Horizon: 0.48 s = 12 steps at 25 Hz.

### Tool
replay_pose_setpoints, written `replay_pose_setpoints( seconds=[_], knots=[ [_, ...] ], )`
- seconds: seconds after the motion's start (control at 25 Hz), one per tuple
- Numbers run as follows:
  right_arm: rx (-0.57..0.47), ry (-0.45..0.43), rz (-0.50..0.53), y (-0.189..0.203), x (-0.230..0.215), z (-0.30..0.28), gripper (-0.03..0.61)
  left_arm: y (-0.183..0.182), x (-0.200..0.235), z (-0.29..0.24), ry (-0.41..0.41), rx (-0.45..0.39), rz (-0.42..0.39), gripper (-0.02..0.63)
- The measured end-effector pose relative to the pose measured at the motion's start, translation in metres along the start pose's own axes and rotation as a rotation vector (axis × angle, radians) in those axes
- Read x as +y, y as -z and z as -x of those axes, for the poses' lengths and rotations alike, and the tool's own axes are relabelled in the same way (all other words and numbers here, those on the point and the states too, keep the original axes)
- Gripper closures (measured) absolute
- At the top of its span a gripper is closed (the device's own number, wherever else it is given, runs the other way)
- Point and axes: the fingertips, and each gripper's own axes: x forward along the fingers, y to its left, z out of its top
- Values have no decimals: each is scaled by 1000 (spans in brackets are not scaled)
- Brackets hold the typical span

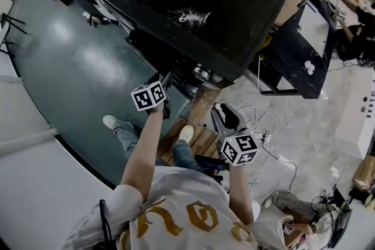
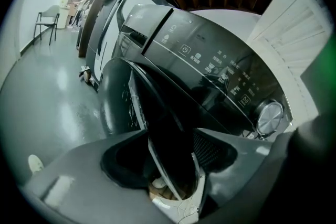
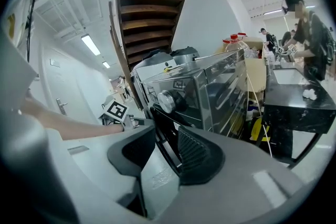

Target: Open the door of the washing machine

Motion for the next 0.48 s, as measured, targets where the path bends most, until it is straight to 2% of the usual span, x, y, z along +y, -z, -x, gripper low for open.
replay_pose_setpoints(
  seconds=[0.2, 0.48],
  knots=[
    [-5, -23, 12, -2, 12, -3, 437, 4, 12, 22, -30, 0, -26, 374],
    [-4, -58, 49, -6, 31, -11, 443, 14, 27, 45, -43, 5, -20, 408]
  ],
)
